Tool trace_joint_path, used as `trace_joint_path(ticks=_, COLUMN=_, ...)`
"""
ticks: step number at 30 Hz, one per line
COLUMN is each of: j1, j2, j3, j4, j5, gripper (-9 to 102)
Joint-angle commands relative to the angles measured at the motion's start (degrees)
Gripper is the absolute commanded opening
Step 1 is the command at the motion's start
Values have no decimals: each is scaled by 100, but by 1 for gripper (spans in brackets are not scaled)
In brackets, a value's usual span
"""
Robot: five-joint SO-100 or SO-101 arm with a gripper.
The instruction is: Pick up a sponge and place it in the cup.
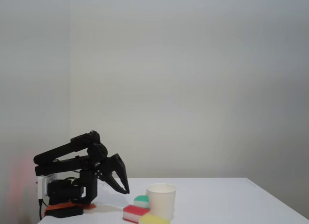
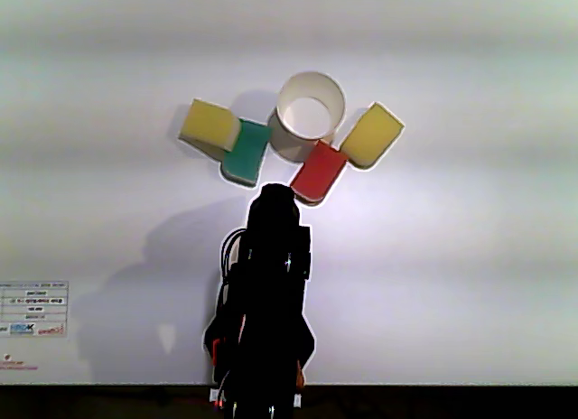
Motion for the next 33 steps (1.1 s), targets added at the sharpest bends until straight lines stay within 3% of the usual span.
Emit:
trace_joint_path(ticks=1, j1=255, j2=-9, j3=272, j4=114, j5=0, gripper=0)
trace_joint_path(ticks=23, j1=114, j2=-176, j3=-211, j4=229, j5=-9, gripper=0)
trace_joint_path(ticks=33, j1=44, j2=-2171, j3=-1863, j4=-993, j5=9, gripper=0)
